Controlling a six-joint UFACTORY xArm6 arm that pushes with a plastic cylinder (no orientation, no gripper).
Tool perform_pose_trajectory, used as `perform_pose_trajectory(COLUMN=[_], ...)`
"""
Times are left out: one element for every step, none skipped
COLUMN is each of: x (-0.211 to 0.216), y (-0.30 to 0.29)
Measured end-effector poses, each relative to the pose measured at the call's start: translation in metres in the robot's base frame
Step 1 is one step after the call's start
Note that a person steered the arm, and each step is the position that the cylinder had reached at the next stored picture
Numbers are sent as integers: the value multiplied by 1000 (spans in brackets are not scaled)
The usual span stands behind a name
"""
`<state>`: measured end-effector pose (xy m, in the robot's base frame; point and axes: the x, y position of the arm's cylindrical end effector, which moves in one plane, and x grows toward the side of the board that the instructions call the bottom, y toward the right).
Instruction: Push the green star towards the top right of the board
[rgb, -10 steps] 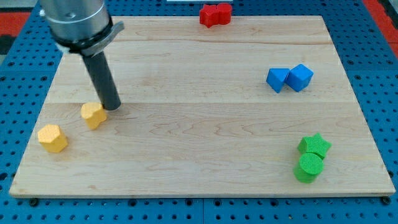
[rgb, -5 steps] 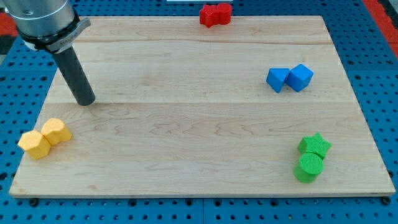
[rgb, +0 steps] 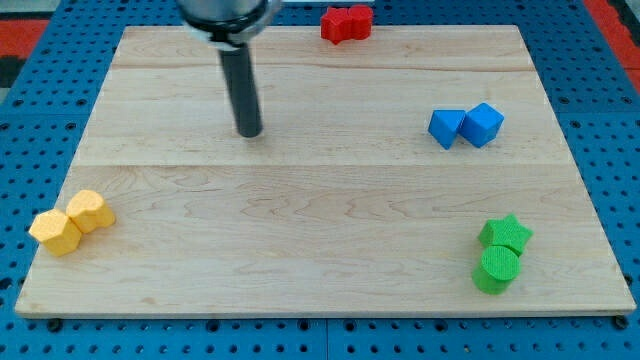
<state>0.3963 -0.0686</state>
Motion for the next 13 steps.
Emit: perform_pose_trajectory(x=[44, 39, 66, 63, 93, 171, 161, 113, 83, 82, 49, -12, -23], y=[13, 75, 96, 205, 299, 324, 246, 181, 136, 98, 94, 93, 31])
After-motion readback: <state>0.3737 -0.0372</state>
